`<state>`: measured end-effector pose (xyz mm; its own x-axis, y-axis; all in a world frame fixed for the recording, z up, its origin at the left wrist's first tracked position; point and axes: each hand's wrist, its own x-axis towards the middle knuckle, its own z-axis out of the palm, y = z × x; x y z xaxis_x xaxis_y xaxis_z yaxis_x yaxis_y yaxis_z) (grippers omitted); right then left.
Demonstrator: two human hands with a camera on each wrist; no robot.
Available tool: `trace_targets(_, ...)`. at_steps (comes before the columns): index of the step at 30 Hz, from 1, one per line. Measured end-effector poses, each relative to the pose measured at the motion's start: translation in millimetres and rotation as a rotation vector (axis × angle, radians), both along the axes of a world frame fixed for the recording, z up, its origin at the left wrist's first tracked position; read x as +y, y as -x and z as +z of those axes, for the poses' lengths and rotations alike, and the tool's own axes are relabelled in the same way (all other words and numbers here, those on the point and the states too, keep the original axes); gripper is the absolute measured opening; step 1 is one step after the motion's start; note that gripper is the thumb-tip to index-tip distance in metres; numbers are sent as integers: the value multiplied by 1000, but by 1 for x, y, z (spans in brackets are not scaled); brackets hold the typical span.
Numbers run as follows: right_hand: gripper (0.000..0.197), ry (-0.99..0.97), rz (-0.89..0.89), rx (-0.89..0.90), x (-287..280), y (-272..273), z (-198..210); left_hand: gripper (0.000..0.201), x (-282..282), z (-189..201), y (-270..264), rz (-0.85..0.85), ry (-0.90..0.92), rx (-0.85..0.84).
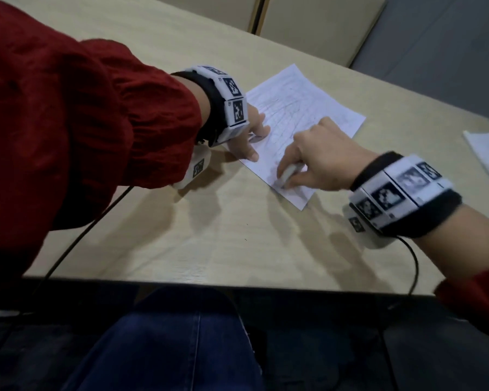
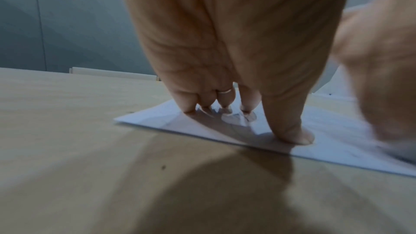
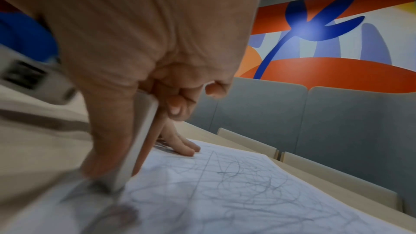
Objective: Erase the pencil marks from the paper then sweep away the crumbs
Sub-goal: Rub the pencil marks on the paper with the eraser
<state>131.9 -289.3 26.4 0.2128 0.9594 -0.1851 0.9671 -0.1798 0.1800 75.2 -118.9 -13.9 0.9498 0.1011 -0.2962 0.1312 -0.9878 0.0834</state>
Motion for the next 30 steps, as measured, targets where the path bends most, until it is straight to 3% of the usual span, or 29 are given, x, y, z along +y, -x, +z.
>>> trace_targets(3, 12, 33, 18, 3, -17, 5, 4, 67, 1, 1, -1, -9, 2, 28)
trace_targets(9, 17, -87, -65, -16, 28, -4, 3, 64, -5, 5, 1, 9, -28, 34)
trace_targets(16, 11, 30, -7, -29, -23, 7, 4, 73, -1, 4, -1, 5, -27, 72)
trace_targets(22, 10, -97, -117, 7, 22, 1, 2, 75, -2, 2, 1, 38, -11, 60)
trace_targets(30, 11, 28, -48, 0, -22, 12, 6, 80, 2, 0, -1, 22, 10, 101)
